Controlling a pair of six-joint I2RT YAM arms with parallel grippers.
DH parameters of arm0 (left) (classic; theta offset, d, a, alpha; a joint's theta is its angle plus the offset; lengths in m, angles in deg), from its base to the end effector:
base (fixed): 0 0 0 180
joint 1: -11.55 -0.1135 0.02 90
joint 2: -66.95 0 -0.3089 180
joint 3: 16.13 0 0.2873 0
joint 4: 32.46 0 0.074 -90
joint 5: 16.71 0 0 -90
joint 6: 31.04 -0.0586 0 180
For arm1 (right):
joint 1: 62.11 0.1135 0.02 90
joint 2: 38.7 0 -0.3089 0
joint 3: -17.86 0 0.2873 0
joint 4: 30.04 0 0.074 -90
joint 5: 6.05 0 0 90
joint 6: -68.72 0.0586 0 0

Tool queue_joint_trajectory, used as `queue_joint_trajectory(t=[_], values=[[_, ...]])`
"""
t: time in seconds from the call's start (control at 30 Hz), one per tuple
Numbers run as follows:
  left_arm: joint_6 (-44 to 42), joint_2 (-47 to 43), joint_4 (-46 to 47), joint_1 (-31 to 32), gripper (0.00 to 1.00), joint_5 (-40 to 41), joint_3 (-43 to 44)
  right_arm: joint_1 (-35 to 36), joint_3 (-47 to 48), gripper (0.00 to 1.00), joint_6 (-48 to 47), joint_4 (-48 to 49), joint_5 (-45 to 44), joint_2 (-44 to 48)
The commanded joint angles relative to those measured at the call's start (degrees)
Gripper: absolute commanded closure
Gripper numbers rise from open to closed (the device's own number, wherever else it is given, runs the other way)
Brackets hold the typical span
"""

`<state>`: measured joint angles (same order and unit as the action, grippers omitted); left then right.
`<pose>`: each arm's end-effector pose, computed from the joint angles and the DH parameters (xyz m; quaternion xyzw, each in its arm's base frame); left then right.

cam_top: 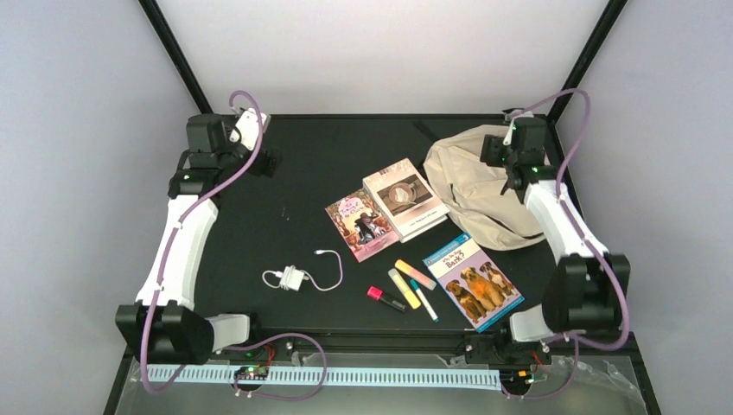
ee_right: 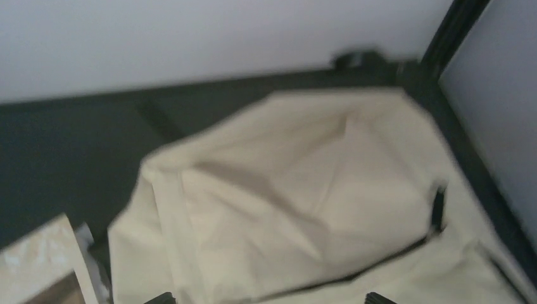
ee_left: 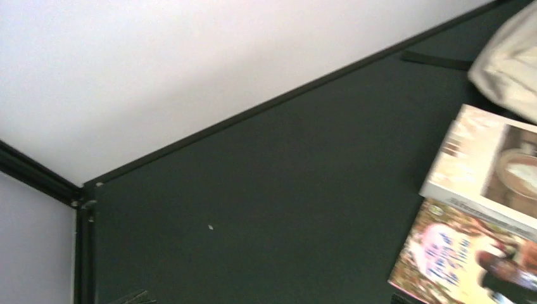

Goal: Pack the student bag

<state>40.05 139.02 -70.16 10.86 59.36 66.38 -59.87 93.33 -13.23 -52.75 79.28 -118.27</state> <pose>0.3239 -0.0102 0.3995 0.1965 0.8268 -0.0141 0.5268 0.3687 0.0096 0.3370 0.0644 0.8489 0.0124 0.5245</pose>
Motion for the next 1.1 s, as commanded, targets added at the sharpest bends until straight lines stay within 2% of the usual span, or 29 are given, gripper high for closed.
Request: queue_joint_trajectory(t=[0.0, 0.17, 0.37, 0.5, 0.57, 0.63, 0.7, 0.8, 0.83, 0.97, 1.07], values=[[-1.8, -3.1, -17.0, 0.2, 0.01, -8.0, 5.3, 0.3, 5.2, 0.17, 0.6, -20.9, -0.6, -9.4], [-1.2, -3.3, -21.6, 0.4, 0.01, -9.1, 7.2, 0.6, 6.7, 0.04, 0.3, -21.3, 0.3, -15.1], [-0.2, -4.6, -23.1, 0.4, 0.01, -7.9, 6.6, 2.2, 10.0, 0.04, 0.0, -21.5, 1.9, -23.8], [0.2, -6.2, -22.4, 0.4, 0.01, -7.6, 5.3, 4.5, 15.0, 0.04, -1.0, -23.6, -2.2, -31.2], [0.2, -6.7, -22.2, 0.4, 0.01, -7.6, 4.9, 4.6, 17.8, 0.11, -1.2, -25.9, -1.9, -35.0], [0.3, -7.1, -22.1, 0.4, 0.01, -6.9, 4.6, 4.6, 18.4, 0.25, -1.4, -26.5, -0.5, -36.7], [0.3, -7.4, -21.8, 0.4, 0.01, -6.3, 4.5, 4.6, 17.3, 0.49, -1.6, -25.4, 0.3, -35.9], [0.5, -7.6, -21.8, 0.4, 0.01, -5.9, 4.4, 4.6, 16.5, 0.92, -1.8, -24.2, -0.6, -33.0], [0.6, -7.6, -21.8, 0.4, 0.01, -6.0, 4.4, 4.6, 16.7, 0.98, -2.0, -24.1, -1.4, -32.0], [0.6, -7.8, -22.2, 0.4, 0.01, -6.3, 4.7, 4.6, 19.0, 0.99, -2.9, -24.9, -3.3, -27.2], [0.4, -8.2, -22.4, 0.4, 0.01, -6.2, 4.8, 4.6, 20.3, 0.99, -3.7, -23.9, -1.6, -21.5]])
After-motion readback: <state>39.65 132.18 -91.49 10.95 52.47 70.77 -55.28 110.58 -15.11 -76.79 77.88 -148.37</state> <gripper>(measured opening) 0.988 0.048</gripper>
